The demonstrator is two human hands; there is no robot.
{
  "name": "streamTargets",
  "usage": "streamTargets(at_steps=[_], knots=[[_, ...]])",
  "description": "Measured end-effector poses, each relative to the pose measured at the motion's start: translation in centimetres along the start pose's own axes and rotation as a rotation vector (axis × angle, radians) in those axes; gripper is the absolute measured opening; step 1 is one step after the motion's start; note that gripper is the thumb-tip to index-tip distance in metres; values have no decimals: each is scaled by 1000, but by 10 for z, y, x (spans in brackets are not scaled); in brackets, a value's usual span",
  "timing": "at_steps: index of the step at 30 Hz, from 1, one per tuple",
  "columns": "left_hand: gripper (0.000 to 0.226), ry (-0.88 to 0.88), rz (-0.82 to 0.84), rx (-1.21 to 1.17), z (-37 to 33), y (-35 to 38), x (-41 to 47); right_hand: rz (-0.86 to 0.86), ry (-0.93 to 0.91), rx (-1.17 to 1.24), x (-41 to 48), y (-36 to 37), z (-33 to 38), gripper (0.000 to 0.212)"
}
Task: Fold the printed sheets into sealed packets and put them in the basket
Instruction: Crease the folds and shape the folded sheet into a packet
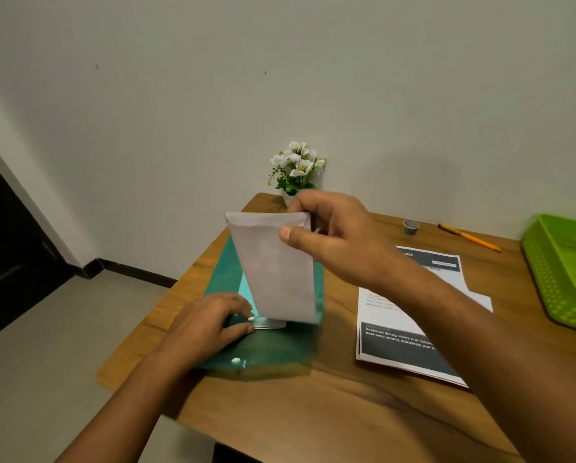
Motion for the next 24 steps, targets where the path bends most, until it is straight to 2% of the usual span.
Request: streamTargets(at_steps=[1, 3, 7, 10, 15, 19, 21, 24], knots=[[13, -23, 3, 8, -3, -2, 0, -40, -12, 35, 2, -6, 3, 12], [20, -89, 38, 49, -10, -6, -2, -124, -50, 65, 6, -19, 10, 13], [33, -46, 112, -68, -7, -10, 0, -220, -97, -10, 8, -39, 15, 11], [30, -46, 146, -143, -8, -18, 9, -282, -97, -27, 4, -52, 7, 11], [50, 28, -103, -256, -33, -43, 45, -382, -101, -119, -7, -78, -6, 6], [64, 97, -228, -517, -74, -57, 79, -450, -41, -188, -23, -95, -28, 11], [63, 138, -221, -672, -95, -54, 95, -481, 26, -171, -34, -104, -43, 13], [38, 146, -204, -829, -120, -39, 117, -532, 144, -69, -54, -114, -69, 14]])
Point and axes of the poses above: each hand's wrist, its own x-axis towards the middle knuckle, its own y-axis out of the palm, z = x × y, the point moved 4 cm from there along x, towards the middle knuckle, and after that the axes turned 2 degrees about -z, right-handed, at the moved point
